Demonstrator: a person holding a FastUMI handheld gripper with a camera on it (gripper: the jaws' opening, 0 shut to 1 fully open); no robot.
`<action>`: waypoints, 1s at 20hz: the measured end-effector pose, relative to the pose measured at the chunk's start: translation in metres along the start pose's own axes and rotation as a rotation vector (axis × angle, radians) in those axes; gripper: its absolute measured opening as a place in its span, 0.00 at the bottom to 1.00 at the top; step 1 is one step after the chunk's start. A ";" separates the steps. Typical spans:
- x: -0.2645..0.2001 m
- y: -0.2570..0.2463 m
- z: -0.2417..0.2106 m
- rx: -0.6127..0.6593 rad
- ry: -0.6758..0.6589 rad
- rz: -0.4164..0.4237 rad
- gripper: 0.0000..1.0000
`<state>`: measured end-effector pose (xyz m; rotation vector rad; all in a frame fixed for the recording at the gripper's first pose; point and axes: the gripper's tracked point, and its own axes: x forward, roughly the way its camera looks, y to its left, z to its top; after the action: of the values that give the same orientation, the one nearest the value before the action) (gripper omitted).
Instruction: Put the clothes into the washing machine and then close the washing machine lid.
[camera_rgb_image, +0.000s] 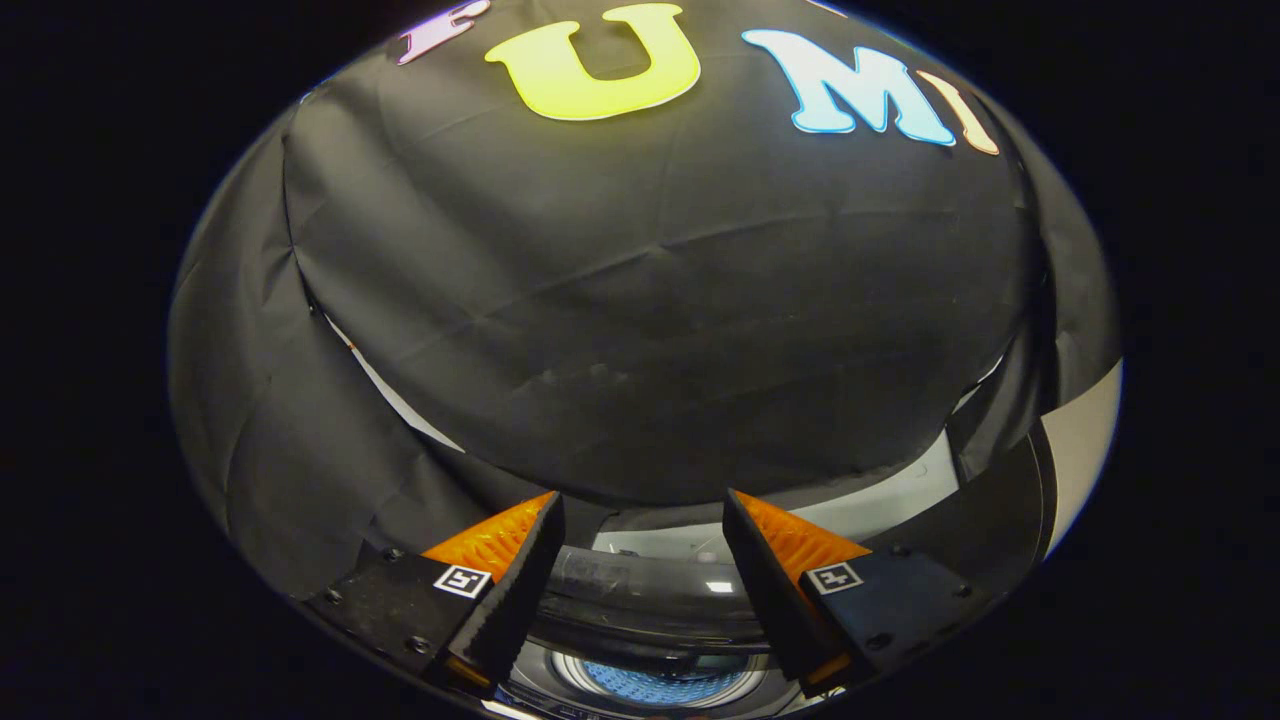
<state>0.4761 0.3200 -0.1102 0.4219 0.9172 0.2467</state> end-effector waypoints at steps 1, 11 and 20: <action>0.002 0.001 -0.001 -0.006 0.005 0.000 0.98; 0.004 0.004 -0.017 -0.120 -0.013 -0.035 0.99; -0.016 0.009 -0.035 -0.140 -0.064 -0.037 0.99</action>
<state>0.4383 0.3304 -0.1132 0.2824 0.8383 0.2606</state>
